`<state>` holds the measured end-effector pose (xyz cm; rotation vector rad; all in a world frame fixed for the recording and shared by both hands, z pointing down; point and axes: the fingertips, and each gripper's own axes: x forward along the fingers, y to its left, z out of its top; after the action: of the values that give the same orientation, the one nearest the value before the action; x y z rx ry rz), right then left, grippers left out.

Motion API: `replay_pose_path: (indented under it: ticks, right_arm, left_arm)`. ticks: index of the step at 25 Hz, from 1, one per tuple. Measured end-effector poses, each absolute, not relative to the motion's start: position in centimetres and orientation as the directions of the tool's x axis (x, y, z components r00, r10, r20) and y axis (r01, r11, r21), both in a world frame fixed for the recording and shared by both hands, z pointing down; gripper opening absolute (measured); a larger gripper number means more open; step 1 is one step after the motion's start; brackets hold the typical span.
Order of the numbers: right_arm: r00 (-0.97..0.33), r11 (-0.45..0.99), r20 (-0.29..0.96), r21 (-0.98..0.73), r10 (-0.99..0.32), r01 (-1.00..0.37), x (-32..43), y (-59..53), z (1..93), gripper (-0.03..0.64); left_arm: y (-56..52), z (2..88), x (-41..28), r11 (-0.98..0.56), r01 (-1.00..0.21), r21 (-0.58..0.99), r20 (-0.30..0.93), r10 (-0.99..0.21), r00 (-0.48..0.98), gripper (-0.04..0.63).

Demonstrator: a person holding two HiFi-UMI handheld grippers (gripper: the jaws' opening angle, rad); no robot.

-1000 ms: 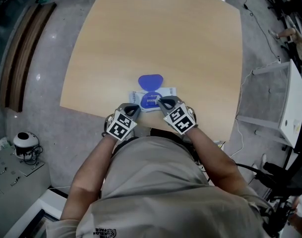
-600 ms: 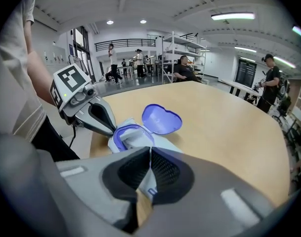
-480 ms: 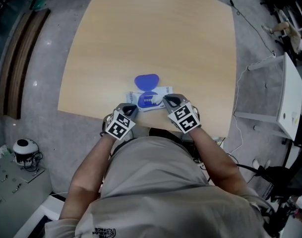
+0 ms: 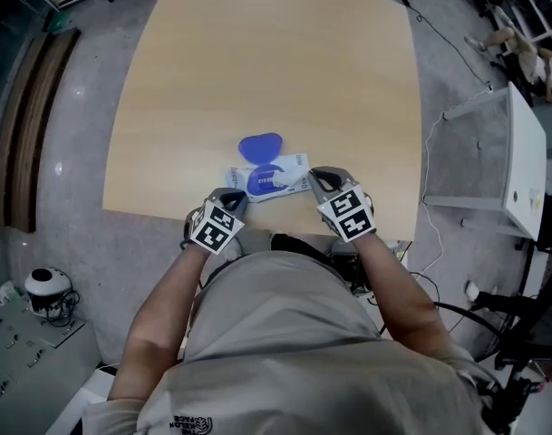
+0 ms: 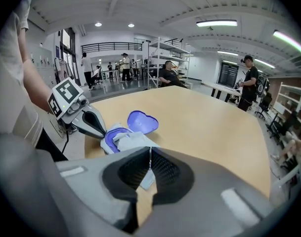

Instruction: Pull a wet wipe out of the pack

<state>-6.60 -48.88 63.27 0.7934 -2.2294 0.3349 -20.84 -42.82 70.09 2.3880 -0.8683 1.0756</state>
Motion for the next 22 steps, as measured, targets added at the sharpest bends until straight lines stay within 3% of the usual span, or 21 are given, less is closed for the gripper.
replay_pose_path:
  ticks: [13, 22]
  right_arm:
    - [-0.444, 0.638, 0.663, 0.068, -0.603, -0.767, -1.9, -48.4, 58.4, 0.009]
    - [-0.420, 0.584, 0.617, 0.079, -0.666, -0.808, -2.6, -45.4, 55.0, 0.009]
  left_arm:
    - [-42.4, 69.3, -20.9, -0.764, -0.642, 0.070, 0.756, -0.379, 0.534, 0.005]
    - [-41.3, 65.1, -22.4, -0.762, -0.645, 0.064, 0.671, -0.445, 0.593, 0.005]
